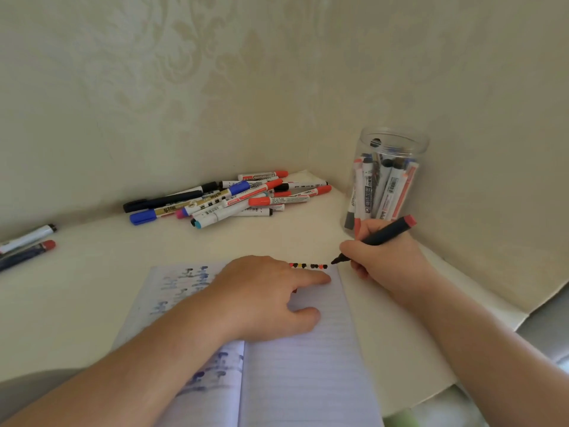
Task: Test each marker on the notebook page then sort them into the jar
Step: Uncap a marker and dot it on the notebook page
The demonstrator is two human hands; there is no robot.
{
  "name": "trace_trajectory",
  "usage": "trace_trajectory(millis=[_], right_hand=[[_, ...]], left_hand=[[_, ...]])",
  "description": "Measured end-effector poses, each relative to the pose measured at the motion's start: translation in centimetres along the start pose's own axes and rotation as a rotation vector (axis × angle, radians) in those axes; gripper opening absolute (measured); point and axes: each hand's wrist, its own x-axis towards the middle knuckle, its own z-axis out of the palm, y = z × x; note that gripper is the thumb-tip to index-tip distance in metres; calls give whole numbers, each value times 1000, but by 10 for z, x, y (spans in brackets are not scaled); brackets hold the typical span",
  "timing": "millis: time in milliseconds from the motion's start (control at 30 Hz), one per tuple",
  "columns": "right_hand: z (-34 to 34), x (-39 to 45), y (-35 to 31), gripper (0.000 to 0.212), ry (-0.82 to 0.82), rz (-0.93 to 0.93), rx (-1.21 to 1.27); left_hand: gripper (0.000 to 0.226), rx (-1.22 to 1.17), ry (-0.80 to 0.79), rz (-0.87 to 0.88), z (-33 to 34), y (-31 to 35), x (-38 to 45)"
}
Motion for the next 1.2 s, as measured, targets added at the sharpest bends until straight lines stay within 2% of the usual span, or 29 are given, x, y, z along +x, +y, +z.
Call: trace_trajectory(millis=[300, 1200], right_hand=[[2, -5, -4, 26, -14, -30, -94], [1, -8, -6, 25, -28, -35, -99]], left_hand=[[63, -7, -83, -5, -5, 1, 5], [62, 13, -73, -11, -4, 3, 3]])
